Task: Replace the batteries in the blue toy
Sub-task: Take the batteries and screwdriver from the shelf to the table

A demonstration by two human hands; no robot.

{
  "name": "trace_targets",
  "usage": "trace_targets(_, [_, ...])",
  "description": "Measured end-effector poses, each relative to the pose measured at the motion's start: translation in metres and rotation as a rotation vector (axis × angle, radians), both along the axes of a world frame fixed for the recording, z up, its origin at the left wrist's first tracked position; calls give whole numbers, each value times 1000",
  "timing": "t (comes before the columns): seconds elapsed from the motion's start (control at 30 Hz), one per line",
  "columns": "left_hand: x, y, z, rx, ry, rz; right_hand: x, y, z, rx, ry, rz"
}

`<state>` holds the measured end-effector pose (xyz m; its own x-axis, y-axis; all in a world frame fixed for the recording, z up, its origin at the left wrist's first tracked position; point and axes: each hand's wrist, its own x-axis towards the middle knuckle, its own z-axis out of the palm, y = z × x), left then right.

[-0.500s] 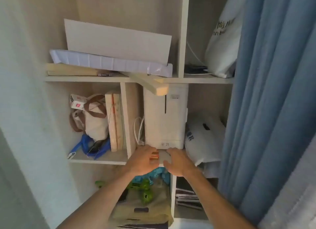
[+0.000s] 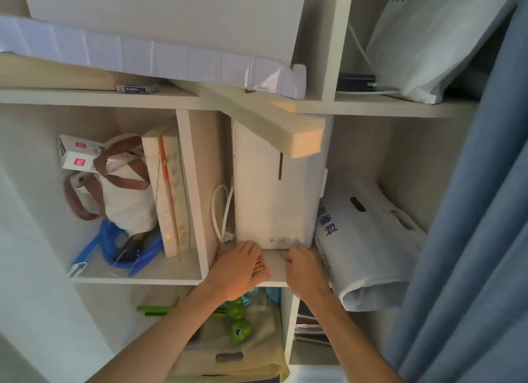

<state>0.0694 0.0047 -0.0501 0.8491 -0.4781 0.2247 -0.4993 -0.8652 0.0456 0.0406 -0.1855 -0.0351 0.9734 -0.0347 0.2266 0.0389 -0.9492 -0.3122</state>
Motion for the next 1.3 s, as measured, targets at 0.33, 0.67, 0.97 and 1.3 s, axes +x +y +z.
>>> trace_targets(0.33, [-8,-9,10,109,35,54,-23,0,10,4,39,-17])
trace_targets(0.67, [-105,45,39,-89,182,211,-56,30,36,169,159,269])
trace_targets(0.97, [-251,268,41,-204,139,588,-111,205,47,181,204,728])
trace_targets(1.3, [-512,542,25,-232,53,1158,-264,548,28,170,140,1139])
